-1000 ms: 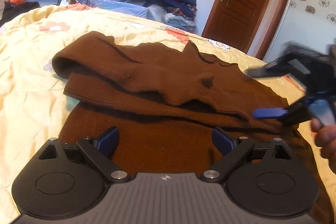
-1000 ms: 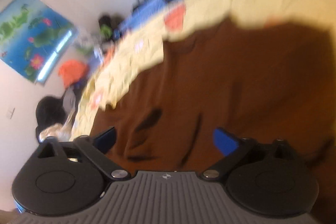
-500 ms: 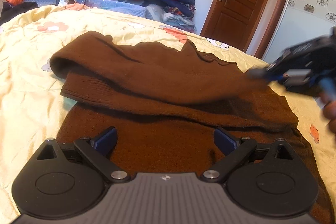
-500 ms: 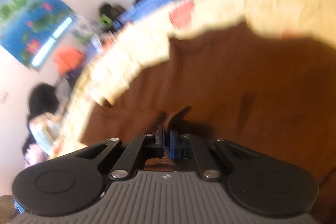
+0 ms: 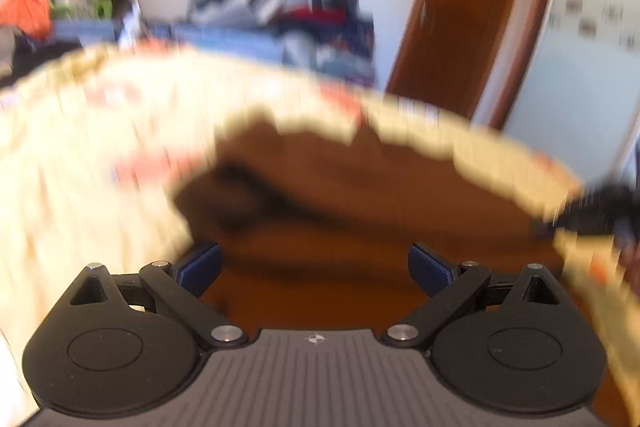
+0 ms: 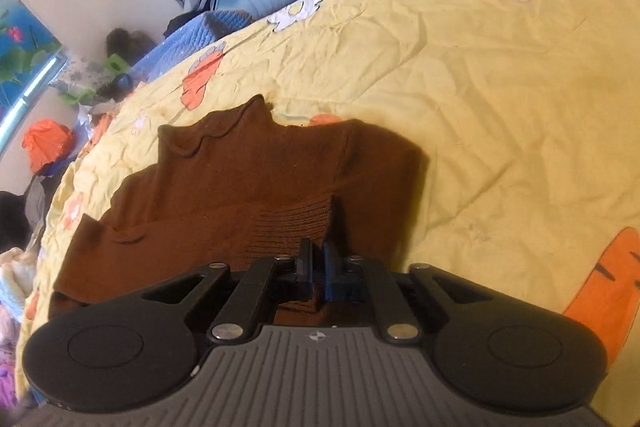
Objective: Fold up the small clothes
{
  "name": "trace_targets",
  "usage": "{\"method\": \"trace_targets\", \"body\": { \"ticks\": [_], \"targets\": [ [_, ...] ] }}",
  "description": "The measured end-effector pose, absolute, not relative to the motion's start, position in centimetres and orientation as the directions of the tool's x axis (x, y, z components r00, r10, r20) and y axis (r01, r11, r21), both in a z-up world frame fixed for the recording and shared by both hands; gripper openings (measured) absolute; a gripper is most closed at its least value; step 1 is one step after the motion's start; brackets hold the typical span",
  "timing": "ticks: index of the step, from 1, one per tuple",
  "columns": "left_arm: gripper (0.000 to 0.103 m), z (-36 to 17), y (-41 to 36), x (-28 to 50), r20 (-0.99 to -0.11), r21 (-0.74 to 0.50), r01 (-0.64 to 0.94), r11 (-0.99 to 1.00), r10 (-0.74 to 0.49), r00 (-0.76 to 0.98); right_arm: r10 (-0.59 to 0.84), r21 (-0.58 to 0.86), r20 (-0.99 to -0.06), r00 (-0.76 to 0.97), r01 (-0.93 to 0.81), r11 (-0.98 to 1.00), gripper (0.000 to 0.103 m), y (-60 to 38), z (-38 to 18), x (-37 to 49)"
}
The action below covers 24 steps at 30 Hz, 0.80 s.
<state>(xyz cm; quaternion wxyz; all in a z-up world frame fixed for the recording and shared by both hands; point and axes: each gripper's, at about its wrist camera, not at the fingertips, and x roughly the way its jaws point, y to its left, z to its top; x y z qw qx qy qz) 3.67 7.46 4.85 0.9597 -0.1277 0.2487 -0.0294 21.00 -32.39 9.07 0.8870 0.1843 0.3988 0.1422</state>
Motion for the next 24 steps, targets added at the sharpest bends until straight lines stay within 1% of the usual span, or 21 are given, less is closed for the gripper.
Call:
{"method": "trace_targets", "body": {
  "ticks": [2,3,4,5,7,9,11,12,13,14,15,17,19,22,24],
  "targets": [
    [0.100,7.0,9.7,5.1,-0.420,-0.295,-0.064,0.953,-0.069,0.905,0.353,0.394,-0.611,0.708,-0.114,0.912,0.051,-32.1,10.6,20.1],
    [0.100,7.7,10.7,6.5,-0.425,-0.305,-0.093,0.948,-0.048,0.904,0.334,0.372,-0.581,0.742,-0.123,0.920,0.056,-31.8,11.6,19.9],
    [0.100,8.1,11.7,8.3,-0.453,-0.303,-0.119,0.946,-0.033,0.891,0.332,0.358,-0.553,0.764,-0.141,0.923,0.063,-31.3,12.2,19.9],
    [0.100,8.2,12.5,10.5,-0.498,-0.286,-0.141,0.948,-0.022,0.867,0.349,0.349,-0.535,0.769,-0.174,0.921,0.064,-30.8,12.6,19.6],
    [0.100,7.2,14.0,14.6,-0.587,-0.281,-0.181,0.943,-0.020,0.809,0.395,0.327,-0.548,0.738,-0.245,0.913,0.064,-29.1,12.8,19.7],
    [0.099,5.4,14.9,18.0,-0.688,-0.306,-0.215,0.927,-0.059,0.723,0.411,0.267,-0.588,0.696,-0.312,0.912,0.065,-26.5,12.0,19.8],
    [0.095,3.9,14.6,19.7,-0.741,-0.316,-0.179,0.932,-0.124,0.660,0.374,0.186,-0.646,0.666,-0.339,0.922,0.065,-24.6,10.1,20.2],
    [0.077,3.2,14.0,20.2,-0.763,-0.288,-0.166,0.943,-0.121,0.635,0.343,0.149,-0.679,0.649,-0.337,0.930,0.065,-24.1,9.0,20.6],
    [0.066,2.5,13.2,20.4,-0.784,-0.231,-0.157,0.960,-0.088,0.614,0.331,0.110,-0.665,0.669,-0.350,0.930,0.066,-24.1,8.2,20.4],
    [0.067,2.4,12.3,20.1,-0.772,-0.155,-0.135,0.979,-0.034,0.635,0.333,0.083,-0.645,0.688,-0.371,0.925,0.067,-24.1,7.9,20.2],
    [0.067,2.1,11.6,19.8,-0.767,-0.111,-0.114,0.987,-0.013,0.641,0.339,0.080,-0.634,0.695,-0.377,0.923,0.067,-24.4,7.8,20.1],
    [0.068,2.0,11.5,19.0,-0.757,-0.100,-0.091,0.991,-0.016,0.654,0.351,0.114,-0.632,0.691,-0.365,0.924,0.067,-25.0,8.1,20.1],
    [0.067,2.5,12.8,18.4,-0.742,-0.173,-0.089,0.981,-0.070,0.667,0.375,0.183,-0.631,0.679,-0.340,0.922,0.067,-25.9,8.4,20.2],
    [0.070,3.3,15.7,17.9,-0.722,-0.293,-0.119,0.949,-0.138,0.678,0.467,0.417,-0.575,0.672,-0.251,0.874,0.068,-29.8,9.2,20.0],
    [0.071,3.5,17.5,17.6,-0.710,-0.339,-0.152,0.929,-0.146,0.689,0.451,0.481,-0.547,0.705,-0.176,0.859,0.069,-32.1,9.8,20.4]
  ]
}}
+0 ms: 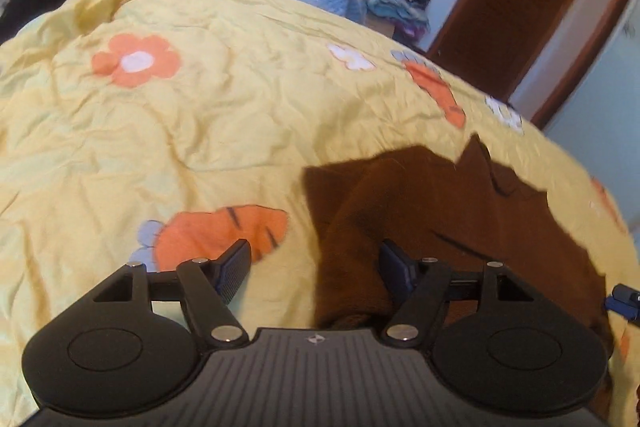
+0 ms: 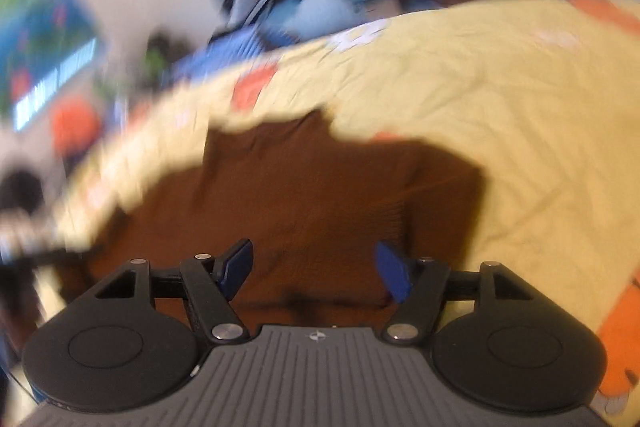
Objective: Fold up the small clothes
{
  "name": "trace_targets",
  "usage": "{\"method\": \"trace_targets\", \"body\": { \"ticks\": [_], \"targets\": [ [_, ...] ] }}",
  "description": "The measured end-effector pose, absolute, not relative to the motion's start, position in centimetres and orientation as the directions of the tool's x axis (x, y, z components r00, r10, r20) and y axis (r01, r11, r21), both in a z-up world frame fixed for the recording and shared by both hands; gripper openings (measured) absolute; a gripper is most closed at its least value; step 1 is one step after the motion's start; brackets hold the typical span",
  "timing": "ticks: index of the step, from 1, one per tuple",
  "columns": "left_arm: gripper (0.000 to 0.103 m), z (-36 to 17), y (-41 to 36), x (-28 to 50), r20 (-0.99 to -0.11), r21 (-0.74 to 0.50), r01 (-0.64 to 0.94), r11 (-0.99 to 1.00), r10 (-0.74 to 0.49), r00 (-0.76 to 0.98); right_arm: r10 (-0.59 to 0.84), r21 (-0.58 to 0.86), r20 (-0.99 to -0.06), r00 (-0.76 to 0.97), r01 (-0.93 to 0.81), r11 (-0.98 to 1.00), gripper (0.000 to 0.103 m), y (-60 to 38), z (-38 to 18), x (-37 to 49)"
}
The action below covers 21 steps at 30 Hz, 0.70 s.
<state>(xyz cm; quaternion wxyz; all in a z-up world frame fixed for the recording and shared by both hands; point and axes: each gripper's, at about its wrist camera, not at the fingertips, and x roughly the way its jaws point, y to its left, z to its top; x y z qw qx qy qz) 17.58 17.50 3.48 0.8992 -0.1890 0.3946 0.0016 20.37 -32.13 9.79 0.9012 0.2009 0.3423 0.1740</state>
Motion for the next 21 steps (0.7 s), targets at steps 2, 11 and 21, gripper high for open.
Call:
{"method": "trace_targets", "body": {
  "ticks": [2,11,21],
  "targets": [
    [0.071,3.4,18.8,17.5,-0.710,-0.359,-0.181,0.916,-0.142,0.689,0.442,0.496,-0.567,0.695,-0.140,0.857,0.065,-33.1,10.0,21.1],
    [0.071,3.1,18.7,17.9,-0.714,-0.366,-0.215,0.906,-0.124,0.689,0.462,0.455,-0.666,0.586,-0.172,0.874,0.012,-30.9,8.5,23.1],
    [0.077,2.6,18.5,20.2,-0.727,-0.434,-0.187,0.881,-0.220,0.650,0.453,0.502,-0.615,0.645,-0.123,0.856,0.011,-35.0,9.2,23.0]
  ]
}}
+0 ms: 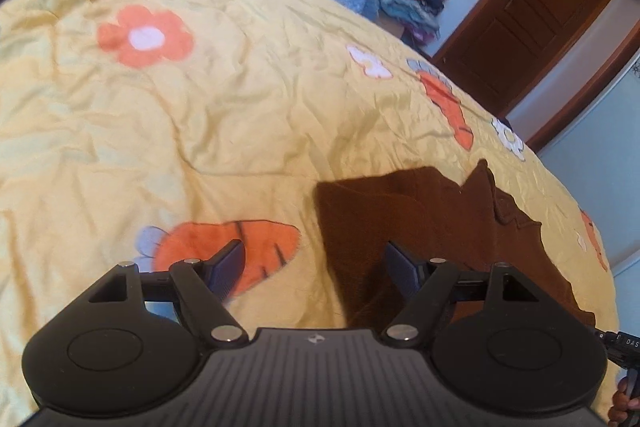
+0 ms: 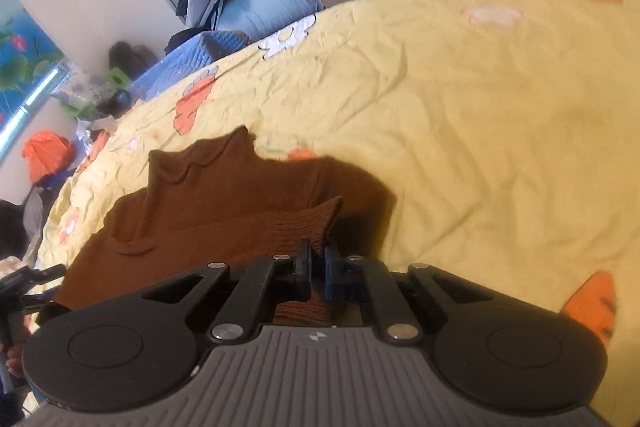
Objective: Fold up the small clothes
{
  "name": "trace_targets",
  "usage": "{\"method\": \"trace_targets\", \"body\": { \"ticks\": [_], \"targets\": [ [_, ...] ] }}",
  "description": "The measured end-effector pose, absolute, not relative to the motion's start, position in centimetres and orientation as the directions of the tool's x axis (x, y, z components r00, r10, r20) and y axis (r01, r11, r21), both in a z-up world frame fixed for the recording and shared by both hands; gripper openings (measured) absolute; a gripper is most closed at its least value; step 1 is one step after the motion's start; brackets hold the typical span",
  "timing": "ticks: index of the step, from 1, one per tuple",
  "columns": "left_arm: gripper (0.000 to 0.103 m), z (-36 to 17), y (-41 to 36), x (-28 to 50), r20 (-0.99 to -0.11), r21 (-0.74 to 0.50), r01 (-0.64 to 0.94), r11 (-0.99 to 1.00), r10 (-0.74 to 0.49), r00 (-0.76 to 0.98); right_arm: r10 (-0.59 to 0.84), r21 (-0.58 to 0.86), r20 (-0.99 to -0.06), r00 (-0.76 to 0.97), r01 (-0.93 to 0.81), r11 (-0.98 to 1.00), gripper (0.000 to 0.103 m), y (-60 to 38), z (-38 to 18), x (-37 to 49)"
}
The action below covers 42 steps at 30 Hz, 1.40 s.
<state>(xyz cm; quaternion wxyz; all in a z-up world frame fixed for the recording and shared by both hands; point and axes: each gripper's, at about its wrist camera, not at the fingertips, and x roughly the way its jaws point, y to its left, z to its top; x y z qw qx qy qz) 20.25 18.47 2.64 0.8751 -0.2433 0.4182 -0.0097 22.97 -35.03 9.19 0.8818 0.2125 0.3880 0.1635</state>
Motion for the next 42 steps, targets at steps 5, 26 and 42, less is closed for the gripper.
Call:
{"method": "trace_targets", "body": {
  "ticks": [5,26,42],
  "targets": [
    [0.077,2.6,17.1,22.5,-0.750,-0.414,-0.176,0.893,-0.225,0.622,0.384,0.442,-0.635,0.671,-0.092,0.892,0.011,-34.8,9.5,24.0],
    [0.011,8.4,10.6,18.0,-0.607,0.084,-0.027,0.996,0.073,0.791,0.339,0.002,-0.585,0.737,-0.417,0.909,0.074,-22.7,10.4,18.4],
    [0.052,2.4,6.1,15.0,-0.665,0.165,0.214,0.963,-0.052,0.745,0.328,0.007,-0.632,0.702,-0.418,0.909,0.092,-22.1,8.4,17.0]
  ]
}}
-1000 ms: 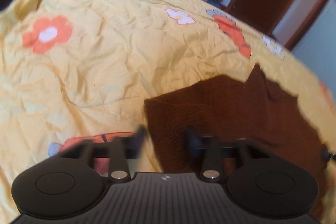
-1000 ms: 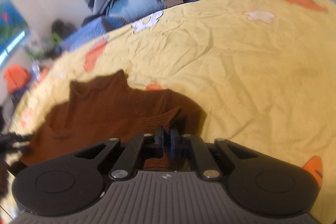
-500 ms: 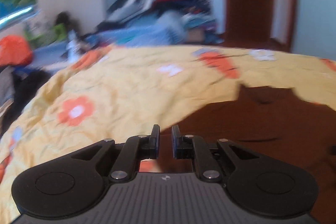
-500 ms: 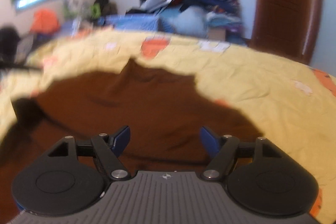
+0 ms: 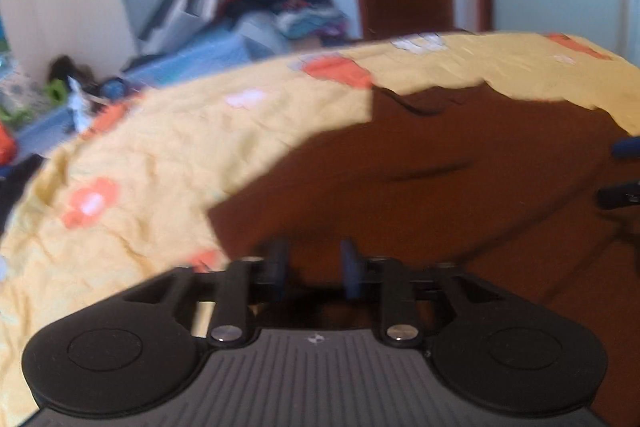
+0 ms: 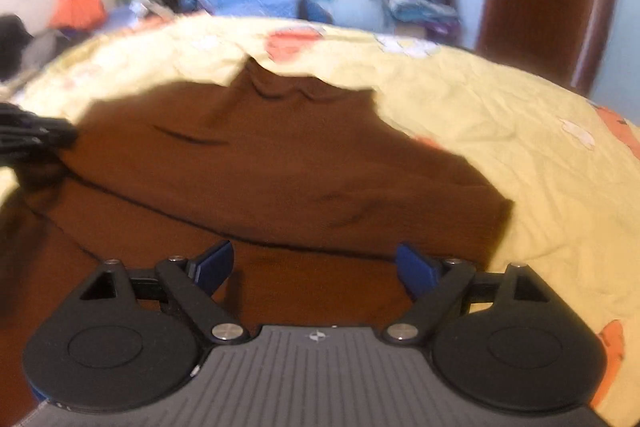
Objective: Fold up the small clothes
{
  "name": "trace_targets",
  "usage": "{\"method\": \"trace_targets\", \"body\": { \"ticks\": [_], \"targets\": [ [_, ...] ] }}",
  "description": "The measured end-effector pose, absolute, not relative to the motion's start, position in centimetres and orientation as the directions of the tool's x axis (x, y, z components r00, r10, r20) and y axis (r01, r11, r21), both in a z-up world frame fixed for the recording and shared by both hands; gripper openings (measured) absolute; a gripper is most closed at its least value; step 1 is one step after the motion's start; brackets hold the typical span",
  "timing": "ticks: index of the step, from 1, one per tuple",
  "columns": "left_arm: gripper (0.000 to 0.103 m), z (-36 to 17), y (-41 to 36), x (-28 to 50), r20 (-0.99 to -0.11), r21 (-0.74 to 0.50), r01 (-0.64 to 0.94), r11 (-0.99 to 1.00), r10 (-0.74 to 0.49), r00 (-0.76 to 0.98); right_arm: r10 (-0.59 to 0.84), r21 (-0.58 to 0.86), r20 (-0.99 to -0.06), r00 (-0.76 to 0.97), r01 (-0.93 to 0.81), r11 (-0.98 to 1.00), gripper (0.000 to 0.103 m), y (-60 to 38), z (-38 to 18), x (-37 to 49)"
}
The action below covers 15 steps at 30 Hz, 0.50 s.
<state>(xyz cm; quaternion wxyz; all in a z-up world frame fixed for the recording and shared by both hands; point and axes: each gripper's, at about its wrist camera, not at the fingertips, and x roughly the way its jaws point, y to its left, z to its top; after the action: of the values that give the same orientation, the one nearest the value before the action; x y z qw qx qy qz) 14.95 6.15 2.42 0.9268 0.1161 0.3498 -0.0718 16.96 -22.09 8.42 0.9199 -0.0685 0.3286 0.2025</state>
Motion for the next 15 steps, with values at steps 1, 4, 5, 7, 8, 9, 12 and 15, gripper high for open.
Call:
{"method": "trace_targets", "body": {
  "ticks": [1,4,5,7,8,9,12,15],
  "targets": [
    [0.070,1.3,5.7,15.0,-0.695,0.176,0.232,0.957,-0.046,0.718,0.307,-0.008,-0.660,0.685,-0.416,0.909,0.094,-22.1,7.5,17.1],
    [0.072,0.4,5.7,12.8,-0.649,0.231,0.202,0.952,-0.004,0.761,0.330,-0.004,-0.624,0.709,-0.425,0.905,0.101,-24.1,6.4,16.5],
    [0.072,0.8,6.1,11.9,-0.650,0.216,0.177,0.960,0.006,0.760,0.319,0.004,-0.635,0.704,-0.410,0.912,0.097,-24.5,7.0,16.2],
    [0.072,1.8,6.8,9.4,-0.633,0.131,0.166,0.977,-0.046,0.773,0.296,0.017,-0.645,0.705,-0.374,0.927,0.089,-25.0,8.4,15.0],
    [0.072,2.1,7.0,8.3,-0.623,0.084,0.175,0.981,-0.085,0.778,0.318,0.043,-0.627,0.711,-0.376,0.926,0.089,-25.3,9.0,14.2],
    [0.072,2.2,6.9,7.5,-0.619,0.050,0.183,0.982,-0.113,0.777,0.357,0.081,-0.598,0.718,-0.388,0.918,0.089,-25.6,9.6,13.3],
    [0.073,1.2,5.3,7.2,-0.649,0.052,0.216,0.975,-0.131,0.749,0.436,0.166,-0.573,0.694,-0.423,0.891,0.090,-25.1,9.7,12.2],
    [0.087,-0.5,4.3,7.7,-0.646,0.116,0.196,0.974,-0.076,0.759,0.365,0.056,-0.653,0.664,-0.438,0.897,0.092,-23.7,6.7,12.5]
  ]
}}
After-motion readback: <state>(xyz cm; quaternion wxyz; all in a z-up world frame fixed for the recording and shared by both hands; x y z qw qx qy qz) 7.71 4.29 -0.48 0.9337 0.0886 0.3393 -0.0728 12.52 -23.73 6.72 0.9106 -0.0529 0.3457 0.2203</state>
